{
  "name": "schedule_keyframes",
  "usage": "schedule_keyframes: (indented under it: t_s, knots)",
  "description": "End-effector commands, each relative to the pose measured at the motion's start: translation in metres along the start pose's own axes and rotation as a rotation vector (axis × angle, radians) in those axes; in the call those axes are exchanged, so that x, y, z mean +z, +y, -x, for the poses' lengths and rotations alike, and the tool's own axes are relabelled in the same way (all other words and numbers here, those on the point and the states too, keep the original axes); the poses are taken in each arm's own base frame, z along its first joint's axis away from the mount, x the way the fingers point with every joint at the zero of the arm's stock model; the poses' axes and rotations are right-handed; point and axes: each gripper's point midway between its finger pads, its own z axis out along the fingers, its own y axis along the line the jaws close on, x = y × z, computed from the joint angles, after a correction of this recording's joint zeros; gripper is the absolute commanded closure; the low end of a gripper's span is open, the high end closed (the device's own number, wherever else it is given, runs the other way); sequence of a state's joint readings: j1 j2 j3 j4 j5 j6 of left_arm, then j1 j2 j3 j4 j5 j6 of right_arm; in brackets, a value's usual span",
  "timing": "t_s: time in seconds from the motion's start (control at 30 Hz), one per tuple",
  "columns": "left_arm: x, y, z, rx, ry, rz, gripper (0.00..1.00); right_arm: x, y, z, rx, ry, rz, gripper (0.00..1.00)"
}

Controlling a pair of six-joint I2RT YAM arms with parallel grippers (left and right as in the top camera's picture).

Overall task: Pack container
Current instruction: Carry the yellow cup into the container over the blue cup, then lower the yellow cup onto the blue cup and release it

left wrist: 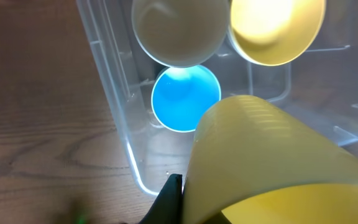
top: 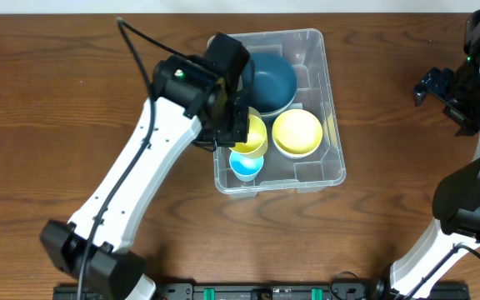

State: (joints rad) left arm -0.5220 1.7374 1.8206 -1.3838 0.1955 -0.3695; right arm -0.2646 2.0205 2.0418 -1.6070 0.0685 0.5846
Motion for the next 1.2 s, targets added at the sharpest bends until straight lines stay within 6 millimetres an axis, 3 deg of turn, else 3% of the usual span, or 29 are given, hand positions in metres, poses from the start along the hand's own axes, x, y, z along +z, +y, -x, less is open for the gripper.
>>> schedule_keyframes:
  t_s: [0.0,0.23,0.43,0.93,1.17]
  knots:
    - [0.017,0.005,-0.002,-0.017,0.052,0.036,0.94,-0.005,-0.003,0.001,0.018,-0.017,-0.001,0.01]
    - [0.047,0.017,-0.009,-0.046,0.128,0.097,0.94,-0.005,-0.003,0.001,0.018,-0.017,-0.001,0.01]
    - [0.061,0.020,-0.010,-0.052,0.132,0.103,0.94,-0.005,-0.003,0.001,0.018,-0.017,-0.001,0.01]
    - [0.065,0.019,-0.006,-0.052,0.116,0.095,0.93,-0.005,-0.003,0.001,0.018,-0.017,-0.001,0.01]
    - [0.065,0.019,-0.006,-0.052,0.116,0.096,0.83,-0.005,-0.003,0.001,0.018,-0.017,-0.001,0.01]
